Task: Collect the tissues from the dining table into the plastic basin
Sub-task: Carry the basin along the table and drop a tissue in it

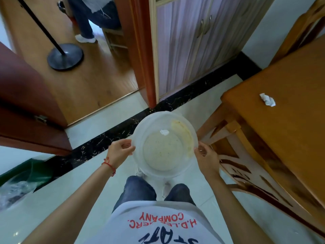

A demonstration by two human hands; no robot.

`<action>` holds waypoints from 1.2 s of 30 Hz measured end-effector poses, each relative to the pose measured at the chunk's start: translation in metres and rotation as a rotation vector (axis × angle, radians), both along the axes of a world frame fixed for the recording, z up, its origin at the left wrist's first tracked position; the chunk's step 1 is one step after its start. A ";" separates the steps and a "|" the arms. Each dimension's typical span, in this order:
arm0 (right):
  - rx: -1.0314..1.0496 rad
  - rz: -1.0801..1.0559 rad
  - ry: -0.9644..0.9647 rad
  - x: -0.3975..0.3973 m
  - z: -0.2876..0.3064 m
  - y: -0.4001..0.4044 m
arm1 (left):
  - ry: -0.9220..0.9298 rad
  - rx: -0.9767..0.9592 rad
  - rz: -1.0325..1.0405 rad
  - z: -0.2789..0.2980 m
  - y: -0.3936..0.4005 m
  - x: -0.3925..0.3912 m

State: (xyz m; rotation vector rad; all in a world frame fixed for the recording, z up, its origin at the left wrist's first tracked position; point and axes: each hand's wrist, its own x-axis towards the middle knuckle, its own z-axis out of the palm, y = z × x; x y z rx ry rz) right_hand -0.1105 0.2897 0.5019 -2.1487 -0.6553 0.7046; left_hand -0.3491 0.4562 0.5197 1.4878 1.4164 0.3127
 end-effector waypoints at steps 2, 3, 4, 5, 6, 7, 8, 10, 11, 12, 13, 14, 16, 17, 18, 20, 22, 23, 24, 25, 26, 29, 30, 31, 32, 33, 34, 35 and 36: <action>-0.010 -0.039 -0.021 0.002 0.001 0.015 | 0.014 -0.009 -0.067 -0.001 0.025 0.010; -0.014 -0.060 -0.025 0.002 0.001 0.023 | 0.017 -0.016 -0.103 -0.002 0.038 0.015; -0.015 -0.084 -0.032 0.002 0.001 0.030 | 0.019 -0.023 -0.140 -0.003 0.052 0.020; -0.013 -0.117 -0.044 0.001 0.001 0.037 | 0.024 -0.028 -0.176 -0.003 0.066 0.025; -0.007 -0.155 -0.054 0.000 0.000 0.045 | 0.030 -0.026 -0.210 -0.004 0.081 0.030; -0.006 -0.190 -0.064 -0.001 -0.001 0.052 | 0.037 -0.018 -0.243 -0.004 0.095 0.036; -0.015 -0.220 -0.074 -0.003 -0.001 0.060 | 0.044 -0.006 -0.278 -0.003 0.110 0.042; -0.032 -0.272 -0.078 -0.005 -0.004 0.073 | 0.057 0.013 -0.354 -0.001 0.138 0.055; -0.029 -0.296 -0.073 -0.005 -0.006 0.079 | 0.055 0.009 -0.389 0.000 0.150 0.062; -0.024 -0.320 -0.066 -0.006 -0.008 0.085 | 0.045 -0.002 -0.424 0.001 0.162 0.068; -0.018 -0.348 -0.058 -0.008 -0.009 0.090 | 0.038 -0.014 -0.458 0.001 0.173 0.075; -0.014 -0.379 -0.050 -0.009 -0.009 0.095 | 0.040 -0.018 -0.490 0.001 0.182 0.081; -0.017 -0.440 -0.037 -0.009 -0.009 0.103 | 0.059 -0.007 -0.540 -0.001 0.199 0.094; -0.025 -0.466 -0.027 -0.008 -0.008 0.106 | 0.064 -0.004 -0.556 -0.002 0.206 0.100; -0.036 -0.489 -0.017 -0.007 -0.007 0.109 | 0.064 -0.004 -0.571 -0.004 0.212 0.107; -0.047 -0.518 -0.018 -0.001 -0.006 0.114 | 0.066 -0.008 -0.605 -0.006 0.221 0.121; -0.057 -0.538 -0.038 0.007 -0.004 0.120 | 0.056 -0.023 -0.616 -0.009 0.229 0.136; -0.058 -0.549 -0.044 0.012 -0.003 0.124 | 0.044 -0.030 -0.615 -0.011 0.233 0.144; -0.052 -0.557 -0.048 0.017 -0.002 0.127 | 0.031 -0.038 -0.615 -0.012 0.237 0.152; -0.042 -0.558 -0.051 0.022 -0.002 0.130 | 0.022 -0.049 -0.615 -0.013 0.241 0.160; -0.035 -0.556 -0.051 0.028 -0.003 0.134 | 0.017 -0.063 -0.615 -0.015 0.246 0.167; -0.027 -0.577 -0.006 0.047 -0.004 0.144 | 0.008 -0.092 -0.598 -0.021 0.257 0.190; -0.018 -0.588 0.021 0.053 -0.004 0.148 | 0.004 -0.091 -0.597 -0.022 0.261 0.198; -0.006 -0.594 0.045 0.060 -0.005 0.151 | 0.004 -0.084 -0.598 -0.023 0.265 0.206; 0.002 -0.598 0.060 0.065 -0.005 0.155 | 0.012 -0.079 -0.598 -0.023 0.269 0.214; 0.008 -0.600 0.062 0.071 -0.005 0.158 | 0.015 -0.084 -0.596 -0.023 0.273 0.221; 0.013 -0.602 0.051 0.076 -0.004 0.160 | 0.010 -0.094 -0.595 -0.024 0.276 0.228; 0.017 -0.600 0.034 0.082 -0.002 0.162 | -0.001 -0.102 -0.597 -0.023 0.278 0.234; 0.018 -0.596 0.018 0.088 -0.001 0.164 | -0.008 -0.104 -0.600 -0.022 0.281 0.241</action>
